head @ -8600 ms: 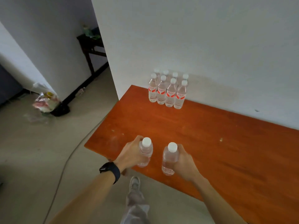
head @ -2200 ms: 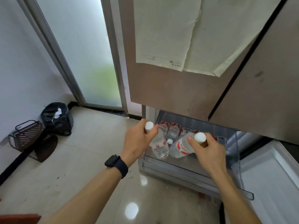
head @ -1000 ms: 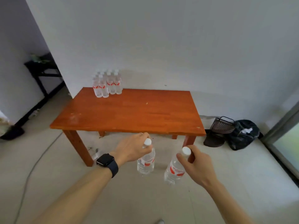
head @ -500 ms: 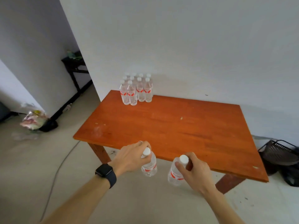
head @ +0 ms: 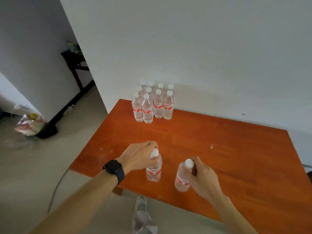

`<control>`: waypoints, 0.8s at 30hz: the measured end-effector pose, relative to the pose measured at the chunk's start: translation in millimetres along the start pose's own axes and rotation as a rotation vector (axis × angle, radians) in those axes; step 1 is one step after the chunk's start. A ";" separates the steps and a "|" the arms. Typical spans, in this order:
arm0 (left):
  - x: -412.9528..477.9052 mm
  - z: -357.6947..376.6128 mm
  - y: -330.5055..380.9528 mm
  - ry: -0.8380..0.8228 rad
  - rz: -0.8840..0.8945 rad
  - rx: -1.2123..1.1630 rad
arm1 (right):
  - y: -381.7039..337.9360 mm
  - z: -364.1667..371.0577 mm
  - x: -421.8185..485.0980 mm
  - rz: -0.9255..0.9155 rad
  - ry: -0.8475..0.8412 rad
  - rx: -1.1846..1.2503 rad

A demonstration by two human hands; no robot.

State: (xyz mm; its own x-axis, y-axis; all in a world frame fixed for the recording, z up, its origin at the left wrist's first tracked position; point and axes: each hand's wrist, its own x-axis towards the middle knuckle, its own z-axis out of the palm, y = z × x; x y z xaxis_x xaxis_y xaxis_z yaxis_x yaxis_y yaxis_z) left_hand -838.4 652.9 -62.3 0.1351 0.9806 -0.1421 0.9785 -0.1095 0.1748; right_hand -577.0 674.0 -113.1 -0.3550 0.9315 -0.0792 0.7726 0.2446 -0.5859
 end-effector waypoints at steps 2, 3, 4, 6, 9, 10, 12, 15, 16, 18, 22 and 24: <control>36.8 -5.2 -29.8 -0.037 0.055 0.048 | -11.5 8.4 38.0 0.020 -0.010 -0.023; 54.6 -8.2 -43.8 -0.045 0.090 0.066 | -17.3 11.9 56.2 0.033 -0.009 -0.035; 72.0 -11.2 -57.0 -0.050 0.124 0.078 | -22.9 14.8 73.6 0.049 -0.005 -0.048; 104.8 -17.2 -80.7 -0.058 0.176 0.094 | -32.3 20.4 107.3 0.071 0.011 -0.083; 153.4 -28.7 -112.3 -0.039 0.258 0.104 | -43.1 28.4 155.9 0.068 0.040 -0.119; 168.8 -33.3 -121.1 -0.018 0.279 0.099 | -46.1 30.2 171.2 0.069 0.050 -0.125; 196.2 -39.6 -136.4 0.029 0.324 0.098 | -50.7 32.3 199.2 0.079 0.063 -0.132; 228.8 -42.8 -153.3 0.068 0.380 0.157 | -58.4 33.1 236.0 0.084 0.056 -0.138; 237.8 -43.5 -158.5 0.075 0.387 0.187 | -61.2 32.7 247.2 0.091 0.048 -0.142; 256.7 -43.9 -168.0 0.097 0.396 0.225 | -63.7 32.2 270.5 0.101 0.040 -0.153; 282.7 -45.0 -176.5 0.102 0.397 0.240 | -66.0 31.6 307.0 0.087 0.048 -0.160; 292.2 -43.1 -179.4 0.113 0.414 0.254 | -67.2 32.1 321.5 0.068 0.051 -0.159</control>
State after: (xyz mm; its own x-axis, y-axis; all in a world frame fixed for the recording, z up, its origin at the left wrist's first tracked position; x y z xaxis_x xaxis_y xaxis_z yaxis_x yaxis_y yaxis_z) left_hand -981.1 966.2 -93.3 0.5164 0.8564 -0.0021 0.8552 -0.5158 -0.0509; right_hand -760.0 948.4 -125.0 -0.2752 0.9588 -0.0712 0.8689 0.2163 -0.4451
